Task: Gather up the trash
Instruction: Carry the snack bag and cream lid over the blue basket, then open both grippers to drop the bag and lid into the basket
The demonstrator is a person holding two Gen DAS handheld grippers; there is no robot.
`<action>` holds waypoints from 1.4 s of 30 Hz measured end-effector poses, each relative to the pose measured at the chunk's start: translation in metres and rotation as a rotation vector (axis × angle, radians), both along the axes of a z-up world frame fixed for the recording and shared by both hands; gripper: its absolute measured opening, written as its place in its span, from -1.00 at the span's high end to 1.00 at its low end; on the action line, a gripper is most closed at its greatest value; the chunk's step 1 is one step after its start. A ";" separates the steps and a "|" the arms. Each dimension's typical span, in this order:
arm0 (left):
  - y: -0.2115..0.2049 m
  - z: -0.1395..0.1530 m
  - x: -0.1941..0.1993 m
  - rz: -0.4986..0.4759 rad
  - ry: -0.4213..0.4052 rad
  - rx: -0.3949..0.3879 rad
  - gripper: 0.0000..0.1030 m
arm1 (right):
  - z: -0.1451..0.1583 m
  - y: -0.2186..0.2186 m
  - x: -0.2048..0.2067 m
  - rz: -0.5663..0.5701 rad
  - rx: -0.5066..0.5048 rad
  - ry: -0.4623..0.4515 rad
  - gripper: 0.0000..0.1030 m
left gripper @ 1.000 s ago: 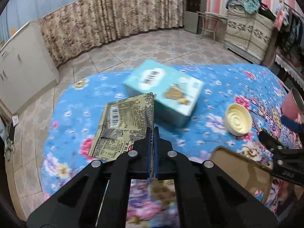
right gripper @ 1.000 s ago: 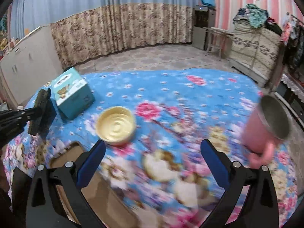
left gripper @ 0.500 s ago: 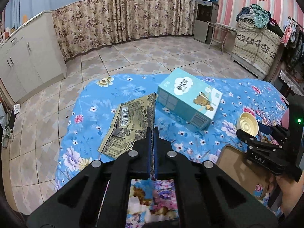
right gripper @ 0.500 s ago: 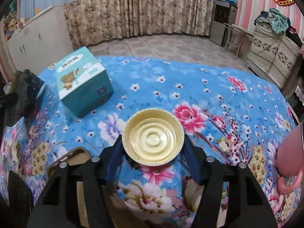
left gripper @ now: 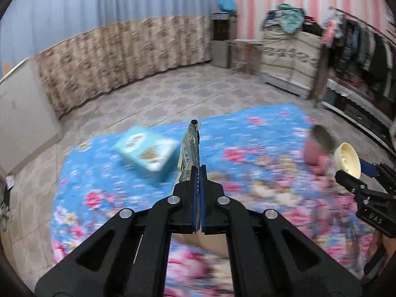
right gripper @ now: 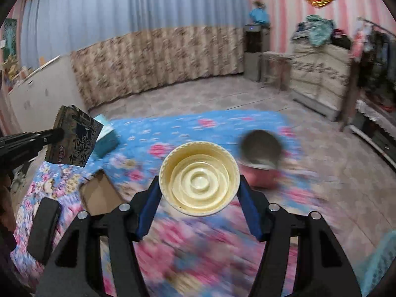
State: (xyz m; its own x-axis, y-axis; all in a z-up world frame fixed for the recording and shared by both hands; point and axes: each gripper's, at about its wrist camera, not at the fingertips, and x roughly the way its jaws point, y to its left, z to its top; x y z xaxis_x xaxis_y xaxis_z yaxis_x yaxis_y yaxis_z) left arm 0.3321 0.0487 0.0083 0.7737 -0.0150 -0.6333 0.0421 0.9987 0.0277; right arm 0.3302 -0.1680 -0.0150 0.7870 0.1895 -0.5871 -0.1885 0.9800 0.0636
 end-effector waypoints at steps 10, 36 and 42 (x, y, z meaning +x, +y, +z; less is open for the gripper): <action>-0.197 0.010 -0.056 -0.354 -0.018 -0.024 1.00 | 0.018 -0.207 -0.114 -0.373 -0.025 -0.008 -0.18; -0.484 -0.052 -0.132 -0.846 -0.002 -0.031 0.61 | -0.017 -0.406 -0.230 -0.736 0.021 0.034 -0.18; -0.470 -0.054 -0.108 -0.756 -0.016 0.000 -0.17 | -0.029 -0.404 -0.224 -0.723 0.034 0.048 -0.18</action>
